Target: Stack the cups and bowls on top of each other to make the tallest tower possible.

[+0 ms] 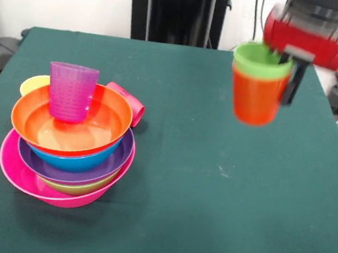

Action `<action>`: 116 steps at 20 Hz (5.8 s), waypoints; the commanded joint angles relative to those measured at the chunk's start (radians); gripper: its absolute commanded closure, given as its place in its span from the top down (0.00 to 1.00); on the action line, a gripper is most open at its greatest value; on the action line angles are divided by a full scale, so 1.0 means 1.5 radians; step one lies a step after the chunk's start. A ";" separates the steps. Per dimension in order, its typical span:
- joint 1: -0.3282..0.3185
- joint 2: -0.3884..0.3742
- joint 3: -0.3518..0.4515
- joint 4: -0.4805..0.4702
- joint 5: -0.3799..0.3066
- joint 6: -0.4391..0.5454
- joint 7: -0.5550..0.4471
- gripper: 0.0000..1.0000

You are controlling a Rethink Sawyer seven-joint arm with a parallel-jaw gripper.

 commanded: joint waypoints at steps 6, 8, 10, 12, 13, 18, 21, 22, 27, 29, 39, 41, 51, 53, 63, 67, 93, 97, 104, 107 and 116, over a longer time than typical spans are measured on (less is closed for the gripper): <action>-0.009 -0.200 0.036 0.180 0.004 0.106 0.025 0.00; -0.014 -0.232 0.035 0.211 0.001 0.109 0.007 0.00; -0.019 -0.251 0.036 0.236 -0.003 0.104 -0.004 0.00; -0.025 -0.267 0.040 0.264 -0.007 0.089 -0.015 0.00; -0.027 -0.272 0.042 0.275 -0.009 0.081 -0.018 0.00; -0.066 -0.281 0.063 0.321 -0.020 0.029 -0.059 0.00; -0.098 -0.278 0.086 0.360 -0.027 -0.028 -0.093 0.00; -0.107 -0.276 0.093 0.371 -0.031 -0.044 -0.099 0.00; -0.155 -0.276 0.131 0.415 -0.054 -0.108 -0.129 0.00; -0.177 -0.278 0.148 0.433 -0.064 -0.129 -0.139 0.00; -0.262 -0.286 0.217 0.466 -0.131 -0.167 -0.150 0.00; -0.277 -0.291 0.230 0.473 -0.142 -0.169 -0.149 0.00; -0.349 -0.313 0.289 0.502 -0.187 -0.174 -0.148 0.00; -0.370 -0.320 0.299 0.511 -0.198 -0.174 -0.156 0.00; -0.485 -0.293 0.365 0.526 -0.294 -0.213 -0.173 0.00; -0.506 -0.281 0.376 0.513 -0.336 -0.209 -0.152 0.00; -0.519 -0.107 0.381 0.432 -0.491 -0.333 -0.046 0.00; -0.563 -0.118 0.406 0.443 -0.500 -0.318 -0.080 0.00; -0.602 -0.128 0.452 0.441 -0.500 -0.283 -0.091 0.00; -0.617 -0.148 0.473 0.447 -0.488 -0.255 -0.097 0.00; -0.623 -0.189 0.498 0.452 -0.472 -0.208 -0.087 0.00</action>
